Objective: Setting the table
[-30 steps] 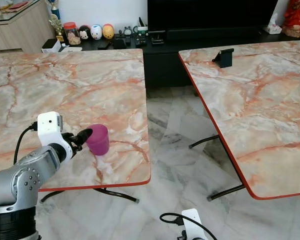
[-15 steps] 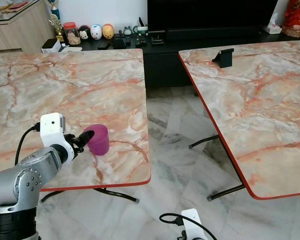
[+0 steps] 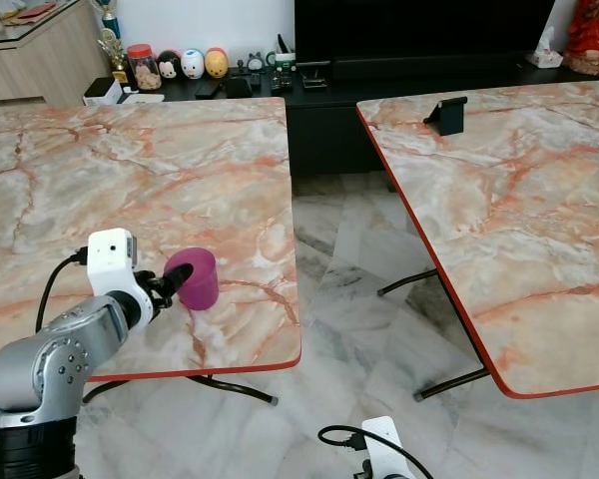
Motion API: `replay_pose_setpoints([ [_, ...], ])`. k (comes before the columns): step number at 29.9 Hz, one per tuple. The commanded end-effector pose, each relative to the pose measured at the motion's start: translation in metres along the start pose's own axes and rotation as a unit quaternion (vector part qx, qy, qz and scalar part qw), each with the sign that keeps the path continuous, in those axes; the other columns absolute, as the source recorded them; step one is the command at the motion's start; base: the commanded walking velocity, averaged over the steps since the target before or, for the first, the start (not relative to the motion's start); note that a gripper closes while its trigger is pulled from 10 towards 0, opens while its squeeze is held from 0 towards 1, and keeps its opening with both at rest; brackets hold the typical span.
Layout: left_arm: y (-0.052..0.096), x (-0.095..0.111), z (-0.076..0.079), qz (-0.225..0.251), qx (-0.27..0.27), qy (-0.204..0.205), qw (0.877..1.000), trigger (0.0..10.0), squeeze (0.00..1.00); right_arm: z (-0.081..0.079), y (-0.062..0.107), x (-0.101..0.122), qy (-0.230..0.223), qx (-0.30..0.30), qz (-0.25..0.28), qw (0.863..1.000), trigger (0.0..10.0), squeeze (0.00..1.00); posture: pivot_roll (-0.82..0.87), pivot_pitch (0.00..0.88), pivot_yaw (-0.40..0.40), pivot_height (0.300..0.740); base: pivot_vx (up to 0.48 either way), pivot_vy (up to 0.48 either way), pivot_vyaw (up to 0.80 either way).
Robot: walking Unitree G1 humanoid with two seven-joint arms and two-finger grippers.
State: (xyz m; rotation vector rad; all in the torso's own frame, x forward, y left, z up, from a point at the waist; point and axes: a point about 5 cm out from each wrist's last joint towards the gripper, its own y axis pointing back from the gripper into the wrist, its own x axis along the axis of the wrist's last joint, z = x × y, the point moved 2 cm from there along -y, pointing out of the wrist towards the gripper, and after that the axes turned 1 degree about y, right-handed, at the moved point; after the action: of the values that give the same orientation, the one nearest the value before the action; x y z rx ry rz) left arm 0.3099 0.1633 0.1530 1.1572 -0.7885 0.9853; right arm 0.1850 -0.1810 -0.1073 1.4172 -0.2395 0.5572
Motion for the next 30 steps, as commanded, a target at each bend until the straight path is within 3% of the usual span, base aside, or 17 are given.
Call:
replay_pose_setpoints([
  [1,-0.0006,-0.0048,-0.0048,-0.008,0.015,-0.004,1.000,2.9,0.00,-0.0010,0.0000,-0.0013,0.002,0.002,-0.004,1.000,10.0,0.00,-0.01,0.000,0.044,0.707,0.000,0.000,0.00],
  [7,-0.0013,-0.0046,-0.0043,-0.006,0.014,-0.013,1.000,2.5,0.00,-0.0010,0.0000,-0.0011,0.005,0.003,-0.004,1.000,10.0,0.00,-0.01,0.000,0.045,0.707,0.000,0.000,0.00],
  [8,-0.0013,-0.0046,-0.0043,-0.006,0.014,-0.013,1.000,1.3,0.00,-0.0010,0.0000,-0.0011,0.007,0.003,-0.004,1.000,10.0,0.00,-0.01,0.000,0.045,0.707,0.000,0.000,0.00],
  [9,-0.0013,-0.0048,-0.0042,-0.006,0.014,-0.013,1.000,1.2,0.00,-0.0010,0.0000,-0.0012,0.008,0.003,-0.004,1.000,10.0,0.00,-0.01,0.000,0.044,0.707,0.000,0.000,0.00],
  [16,-0.0011,-0.0046,-0.0044,-0.007,0.011,-0.016,1.000,1.3,0.00,-0.0013,0.0000,-0.0014,0.010,0.004,-0.005,1.000,10.0,0.00,-0.01,0.000,0.044,0.707,0.000,0.000,0.00],
  [18,-0.0009,-0.0048,-0.0045,-0.009,0.010,-0.018,1.000,0.7,0.00,-0.0015,0.0001,-0.0015,0.011,0.005,-0.005,1.000,10.0,0.00,-0.01,0.000,0.045,0.707,0.000,0.000,0.00],
  [19,-0.0006,-0.0048,-0.0047,-0.010,0.009,-0.021,1.000,0.0,0.00,-0.0018,0.0001,-0.0016,0.011,0.005,-0.005,1.000,10.0,0.00,-0.01,0.000,0.047,0.707,0.000,0.000,0.00],
  [30,0.0002,-0.0026,-0.0054,-0.006,0.005,-0.035,0.999,0.0,0.00,-0.0025,0.0002,-0.0027,0.014,0.007,-0.005,1.000,10.0,0.00,-0.01,0.000,0.046,0.707,0.000,0.000,0.00],
])
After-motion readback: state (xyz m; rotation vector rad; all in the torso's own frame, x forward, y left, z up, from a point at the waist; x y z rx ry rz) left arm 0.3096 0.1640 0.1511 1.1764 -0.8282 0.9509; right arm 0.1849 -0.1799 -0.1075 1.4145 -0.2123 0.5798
